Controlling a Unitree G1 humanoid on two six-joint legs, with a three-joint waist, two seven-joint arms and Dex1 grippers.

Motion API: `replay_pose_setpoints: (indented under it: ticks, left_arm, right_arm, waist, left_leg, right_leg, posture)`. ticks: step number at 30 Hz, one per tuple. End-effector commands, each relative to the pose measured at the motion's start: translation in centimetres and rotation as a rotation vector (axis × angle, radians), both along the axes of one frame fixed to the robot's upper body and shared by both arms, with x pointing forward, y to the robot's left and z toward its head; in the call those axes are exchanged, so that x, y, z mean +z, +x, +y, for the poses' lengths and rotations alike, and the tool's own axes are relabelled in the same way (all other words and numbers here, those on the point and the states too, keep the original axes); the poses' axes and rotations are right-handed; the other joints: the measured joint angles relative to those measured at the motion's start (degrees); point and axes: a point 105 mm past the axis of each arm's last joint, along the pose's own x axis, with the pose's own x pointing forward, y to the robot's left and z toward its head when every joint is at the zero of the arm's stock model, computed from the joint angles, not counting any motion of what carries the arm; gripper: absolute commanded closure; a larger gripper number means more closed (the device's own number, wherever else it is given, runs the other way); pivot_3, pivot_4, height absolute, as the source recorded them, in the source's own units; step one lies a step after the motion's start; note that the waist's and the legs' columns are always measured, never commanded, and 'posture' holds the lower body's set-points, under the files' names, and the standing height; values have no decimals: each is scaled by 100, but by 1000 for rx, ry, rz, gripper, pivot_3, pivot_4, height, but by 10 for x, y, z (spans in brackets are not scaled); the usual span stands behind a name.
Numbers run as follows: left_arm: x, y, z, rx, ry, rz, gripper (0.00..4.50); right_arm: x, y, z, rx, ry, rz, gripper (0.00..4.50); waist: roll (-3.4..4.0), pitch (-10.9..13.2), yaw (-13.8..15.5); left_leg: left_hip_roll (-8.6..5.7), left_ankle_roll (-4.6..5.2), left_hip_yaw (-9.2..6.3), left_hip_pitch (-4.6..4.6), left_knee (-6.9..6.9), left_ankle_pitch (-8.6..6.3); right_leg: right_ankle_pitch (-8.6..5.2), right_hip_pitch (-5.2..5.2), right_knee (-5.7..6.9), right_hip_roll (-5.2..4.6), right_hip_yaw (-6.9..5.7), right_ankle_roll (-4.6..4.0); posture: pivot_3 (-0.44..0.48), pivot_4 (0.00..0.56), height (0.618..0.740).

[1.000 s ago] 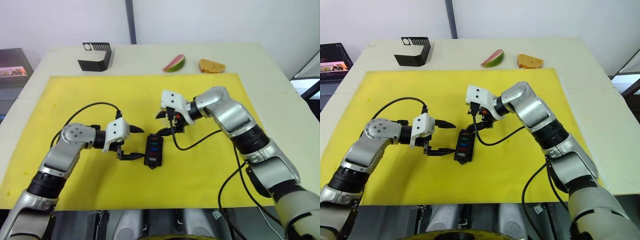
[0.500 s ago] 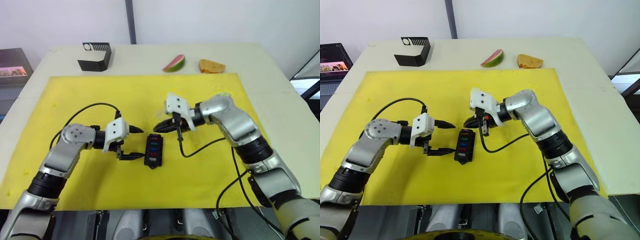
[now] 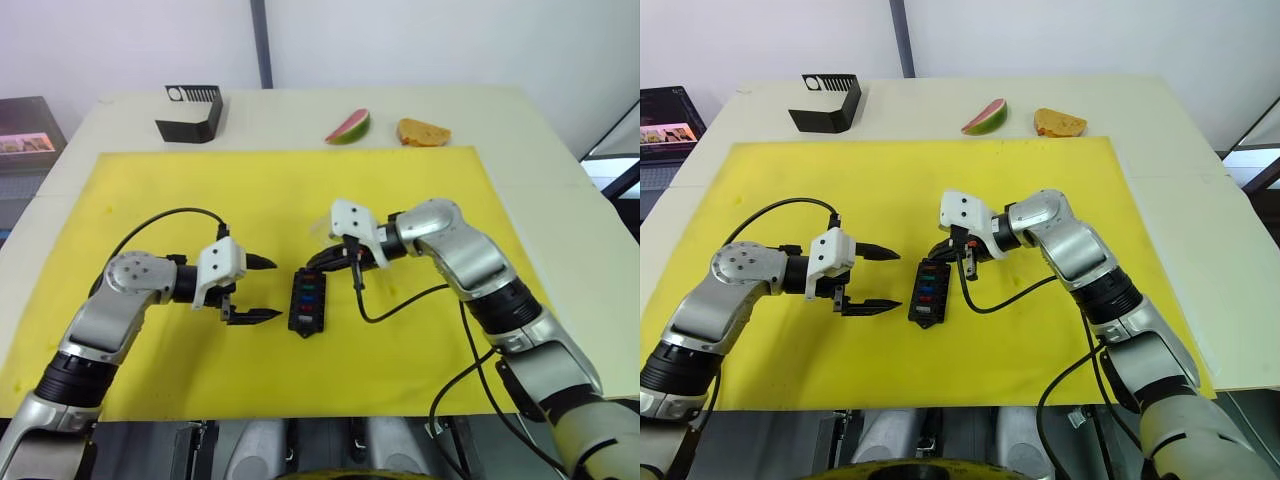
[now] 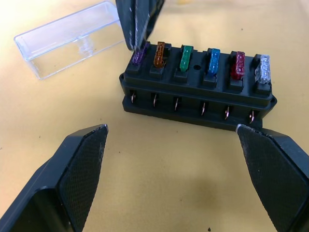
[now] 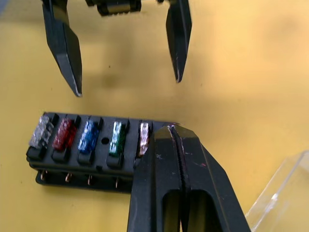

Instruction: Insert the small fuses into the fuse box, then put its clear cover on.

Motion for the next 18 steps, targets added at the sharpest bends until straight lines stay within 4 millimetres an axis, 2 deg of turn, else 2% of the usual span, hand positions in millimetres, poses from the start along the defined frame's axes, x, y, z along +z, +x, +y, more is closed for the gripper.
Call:
replay_pose_setpoints:
  ticks: [1, 4, 7, 13, 15, 18]
  left_arm:
    - [13, -1, 1, -8, -14, -44, 0]
    - [13, -2, 2, -8, -9, -45, 0]
    - [13, -3, 2, -9, -8, -46, 0]
    - [27, -8, 5, 2, -49, -46, 0]
    - [33, -11, 9, 25, -71, -35, 0]
    - [40, -17, 18, 55, -74, -31, 0]
  right_arm:
    - [-4, 3, -1, -8, -21, -22, 4471]
    - [-18, 5, -7, -18, -82, -33, 4471]
    - [-18, 5, -8, -15, -84, -40, 4471]
    - [30, -6, 2, 17, 70, -59, 4471]
    - [47, -11, 1, 13, 114, -72, 4471]
    - [61, -16, -9, -9, 138, -113, 4471]
  waist:
    - [0, 0, 0]
    - [0, 0, 3]
    - [0, -1, 4]
    - [0, 0, 2]
    - [1, 1, 2]
    - [1, 1, 5]
  left_leg:
    - [0, 0, 0, 0, 0, 0]
    - [0, 0, 0, 1, 0, 0]
    - [0, 0, 0, 3, 0, 0]
    - [0, 0, 0, 1, 0, 0]
    - [1, 0, -1, 1, 0, 0]
    - [1, 1, -2, 0, 0, 0]
  right_leg:
    - [0, 0, 0, 0, 0, 0]
    - [0, 1, 0, 0, 0, 0]
    - [0, 4, 0, 0, 0, 0]
    - [0, 2, 0, -1, 0, 0]
    - [0, 1, 0, -1, 0, 0]
    - [0, 1, -2, -2, 1, 0]
  posture:
    - [0, 150, 740]
    - [0, 150, 740]
    - [0, 150, 740]
    - [0, 150, 740]
    - [0, 150, 740]
    - [0, 150, 740]
